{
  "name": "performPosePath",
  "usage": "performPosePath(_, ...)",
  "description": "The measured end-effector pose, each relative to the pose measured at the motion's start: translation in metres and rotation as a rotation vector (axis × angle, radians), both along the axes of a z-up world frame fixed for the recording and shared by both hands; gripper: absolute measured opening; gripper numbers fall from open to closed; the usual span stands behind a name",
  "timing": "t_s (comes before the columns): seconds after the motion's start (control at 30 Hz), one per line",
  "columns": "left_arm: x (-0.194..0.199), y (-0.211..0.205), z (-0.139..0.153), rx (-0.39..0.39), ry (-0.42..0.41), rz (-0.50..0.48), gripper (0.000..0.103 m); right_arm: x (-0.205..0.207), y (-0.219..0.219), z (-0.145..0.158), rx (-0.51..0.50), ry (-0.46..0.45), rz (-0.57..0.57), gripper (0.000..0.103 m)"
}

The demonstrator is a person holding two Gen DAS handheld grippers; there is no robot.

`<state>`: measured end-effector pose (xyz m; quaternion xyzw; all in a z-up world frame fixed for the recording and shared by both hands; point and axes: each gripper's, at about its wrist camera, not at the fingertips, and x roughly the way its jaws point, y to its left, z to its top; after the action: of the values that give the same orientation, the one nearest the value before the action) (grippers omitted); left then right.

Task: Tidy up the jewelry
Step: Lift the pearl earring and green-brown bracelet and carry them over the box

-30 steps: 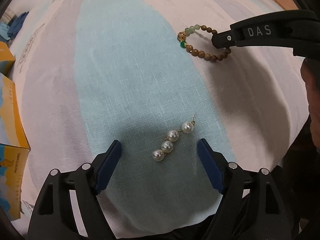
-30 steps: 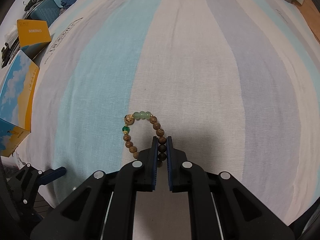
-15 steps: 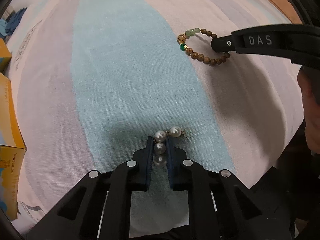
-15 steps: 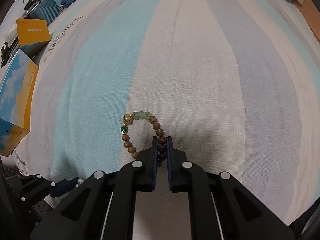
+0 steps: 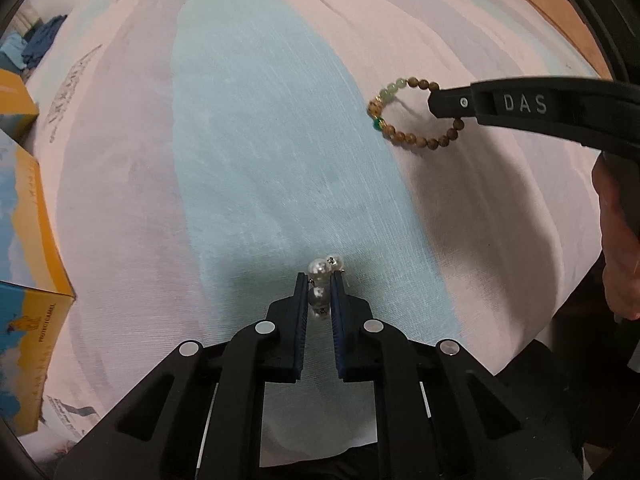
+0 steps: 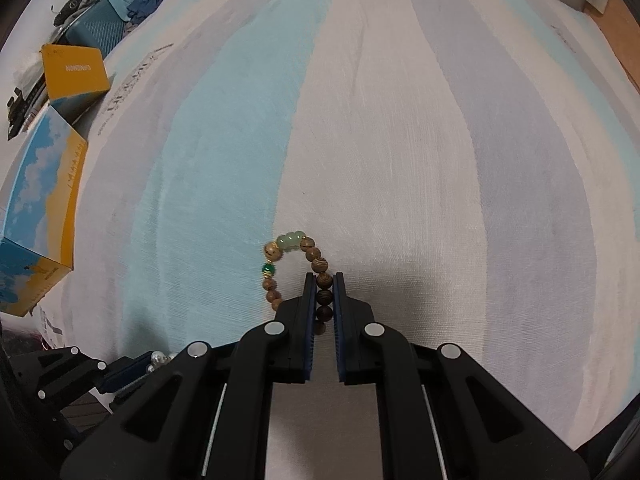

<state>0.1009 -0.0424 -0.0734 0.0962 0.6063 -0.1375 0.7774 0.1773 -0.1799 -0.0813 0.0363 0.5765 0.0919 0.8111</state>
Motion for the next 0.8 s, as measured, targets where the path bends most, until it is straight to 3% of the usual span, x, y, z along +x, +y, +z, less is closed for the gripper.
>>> performPosePath(0.57, 0.005, 0.022, 0.071, -0.004, -0.148, 0.116, 0.010, -0.021, 0.015, 0.058, 0.006, -0.097, 0.006, 0.007)
performPosePath(0.8, 0.009, 0.054, 0.106, -0.053, -0.196, 0.189, 0.010, -0.025, 0.035, 0.086, 0.005, -0.138, 0.025, 0.007)
